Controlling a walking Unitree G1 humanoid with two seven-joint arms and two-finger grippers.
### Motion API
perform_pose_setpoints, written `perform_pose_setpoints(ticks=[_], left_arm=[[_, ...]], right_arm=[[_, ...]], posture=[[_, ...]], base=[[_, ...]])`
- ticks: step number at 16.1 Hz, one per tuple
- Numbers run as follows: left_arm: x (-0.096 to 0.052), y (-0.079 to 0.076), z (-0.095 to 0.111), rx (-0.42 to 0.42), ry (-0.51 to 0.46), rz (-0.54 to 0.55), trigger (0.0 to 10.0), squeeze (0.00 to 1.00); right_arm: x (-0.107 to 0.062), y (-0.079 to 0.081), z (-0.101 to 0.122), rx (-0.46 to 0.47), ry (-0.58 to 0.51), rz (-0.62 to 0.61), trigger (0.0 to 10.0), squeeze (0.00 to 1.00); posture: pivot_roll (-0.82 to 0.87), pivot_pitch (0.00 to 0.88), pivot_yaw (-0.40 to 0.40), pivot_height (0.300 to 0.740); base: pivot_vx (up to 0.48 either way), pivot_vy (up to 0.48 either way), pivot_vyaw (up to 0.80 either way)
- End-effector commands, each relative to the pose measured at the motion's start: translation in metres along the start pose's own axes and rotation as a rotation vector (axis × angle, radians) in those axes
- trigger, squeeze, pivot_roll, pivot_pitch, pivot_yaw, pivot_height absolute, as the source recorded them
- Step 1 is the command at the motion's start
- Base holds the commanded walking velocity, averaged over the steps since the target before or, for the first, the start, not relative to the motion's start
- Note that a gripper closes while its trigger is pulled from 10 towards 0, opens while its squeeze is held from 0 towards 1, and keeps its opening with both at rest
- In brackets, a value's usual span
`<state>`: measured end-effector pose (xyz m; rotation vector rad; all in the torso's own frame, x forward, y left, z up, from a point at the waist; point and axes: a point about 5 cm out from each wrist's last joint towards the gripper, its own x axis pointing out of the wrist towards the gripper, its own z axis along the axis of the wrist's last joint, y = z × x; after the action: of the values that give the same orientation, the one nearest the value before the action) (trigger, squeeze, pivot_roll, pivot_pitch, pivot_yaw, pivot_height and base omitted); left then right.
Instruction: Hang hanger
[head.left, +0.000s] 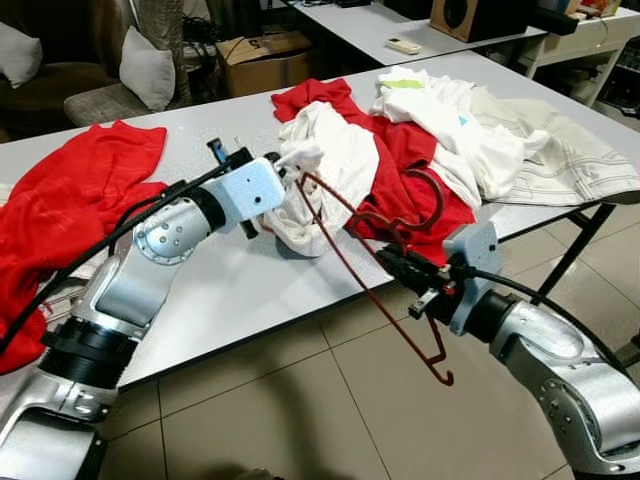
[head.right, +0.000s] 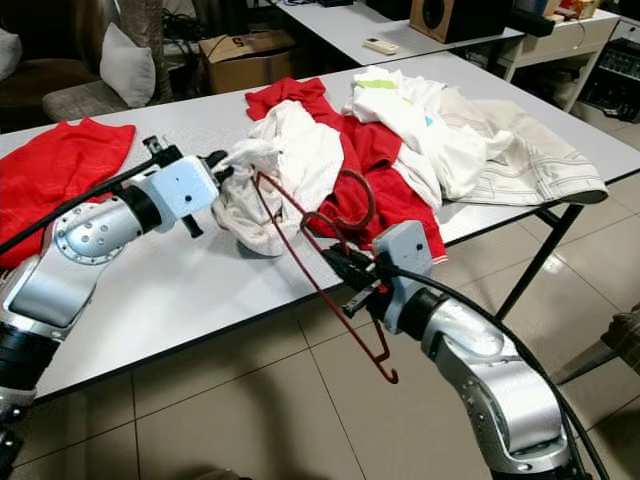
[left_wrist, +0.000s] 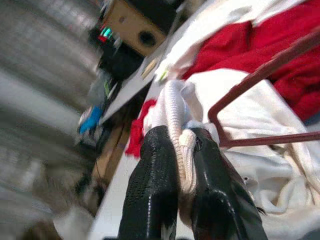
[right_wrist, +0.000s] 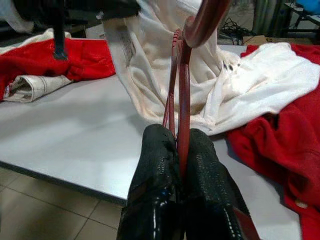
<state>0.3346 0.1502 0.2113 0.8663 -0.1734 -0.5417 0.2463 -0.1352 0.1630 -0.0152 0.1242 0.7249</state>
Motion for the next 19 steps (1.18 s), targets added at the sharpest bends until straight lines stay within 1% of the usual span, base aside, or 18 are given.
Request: perform_pose_setpoints(ticks=[1, 2, 3, 4, 6, 7, 8, 9, 10, 12, 13, 15, 16, 17, 18, 19], left_arm=[[-0.003, 0.007, -0.010, -0.100, 0.052, 0.084, 0.0, 0.00], [-0.004, 0.012, -0.013, -0.223, 0.062, 0.181, 0.0, 0.00], [-0.006, 0.013, -0.014, -0.250, 0.065, 0.202, 0.0, 0.00], [-0.009, 0.005, -0.018, -0.256, 0.067, 0.211, 0.0, 0.00], [-0.010, -0.003, -0.020, -0.293, 0.070, 0.223, 0.0, 0.00], [-0.013, -0.014, -0.024, -0.313, 0.094, 0.219, 0.0, 0.00], [-0.013, -0.016, -0.025, -0.321, 0.101, 0.218, 0.0, 0.00], [-0.017, -0.025, -0.026, -0.337, 0.121, 0.203, 0.0, 0.00], [-0.019, -0.026, -0.027, -0.342, 0.126, 0.203, 0.0, 0.00], [-0.021, -0.024, -0.031, -0.339, 0.139, 0.226, 0.0, 0.00], [-0.023, -0.023, -0.033, -0.339, 0.145, 0.235, 0.0, 0.00], [-0.026, -0.026, -0.033, -0.336, 0.147, 0.226, 0.0, 0.00], [-0.028, -0.031, -0.033, -0.323, 0.150, 0.193, 0.0, 0.00], [-0.031, -0.036, -0.036, -0.309, 0.167, 0.181, 0.0, 0.00], [-0.034, -0.040, -0.039, -0.313, 0.179, 0.170, 0.0, 0.00], [-0.036, -0.044, -0.042, -0.319, 0.185, 0.153, 0.0, 0.00]], right_arm=[[0.002, 0.005, 0.006, -0.008, -0.001, 0.015, 10.0, 0.00], [0.001, 0.008, -0.001, 0.026, 0.048, 0.029, 10.0, 0.00], [-0.001, 0.010, -0.008, 0.043, 0.087, 0.037, 10.0, 0.00], [-0.007, 0.011, -0.019, 0.111, 0.147, 0.010, 10.0, 0.00], [-0.014, 0.011, -0.019, 0.167, 0.152, -0.004, 10.0, 0.00], [-0.020, 0.014, -0.019, 0.224, 0.154, -0.007, 10.0, 0.00], [-0.022, 0.014, -0.019, 0.232, 0.154, -0.007, 10.0, 0.00], [-0.027, 0.016, -0.020, 0.277, 0.155, -0.019, 10.0, 0.00], [-0.029, 0.016, -0.021, 0.302, 0.157, -0.035, 10.0, 0.00], [-0.030, 0.015, -0.019, 0.337, 0.160, -0.067, 10.0, 0.00], [-0.029, 0.012, -0.017, 0.375, 0.148, -0.091, 10.0, 0.00], [-0.027, 0.004, -0.018, 0.442, 0.128, -0.129, 10.0, 0.00], [-0.023, 0.004, -0.020, 0.492, 0.106, -0.105, 10.0, 0.00], [-0.020, -0.002, -0.027, 0.543, 0.102, -0.098, 10.0, 0.00], [-0.017, -0.006, -0.033, 0.597, 0.101, -0.104, 10.0, 0.00], [-0.013, -0.009, -0.038, 0.687, 0.082, -0.081, 10.0, 0.00]], posture=[[-0.12, 0.000, 0.060, 0.740], [-0.12, 0.000, 0.055, 0.740], [-0.12, 0.000, 0.051, 0.740], [-0.11, 0.000, 0.033, 0.740], [-0.11, 0.000, 0.013, 0.740], [-0.11, 0.000, 0.013, 0.740], [-0.11, 0.000, 0.013, 0.740], [-0.11, 0.000, -0.002, 0.740], [-0.11, 0.000, -0.002, 0.740], [-0.11, 0.000, -0.018, 0.740], [-0.11, 0.000, -0.019, 0.740], [-0.11, 0.000, -0.020, 0.740], [-0.11, 0.000, -0.016, 0.740], [-0.11, 0.000, -0.013, 0.740], [-0.11, 0.000, -0.014, 0.740], [-0.11, 0.000, -0.014, 0.740]], base=[[0.000, 0.000, 0.00], [0.000, 0.000, 0.00], [0.000, 0.000, 0.00], [0.000, 0.000, 0.00], [0.000, 0.000, 0.00], [0.000, 0.000, 0.00], [0.000, 0.000, 0.00], [0.000, 0.000, 0.00], [0.000, 0.000, 0.00], [0.000, 0.000, 0.00], [0.000, 0.000, 0.00], [0.000, 0.000, 0.00], [0.000, 0.000, 0.00], [0.000, 0.000, 0.00], [0.000, 0.000, 0.00], [0.000, 0.000, 0.00]])
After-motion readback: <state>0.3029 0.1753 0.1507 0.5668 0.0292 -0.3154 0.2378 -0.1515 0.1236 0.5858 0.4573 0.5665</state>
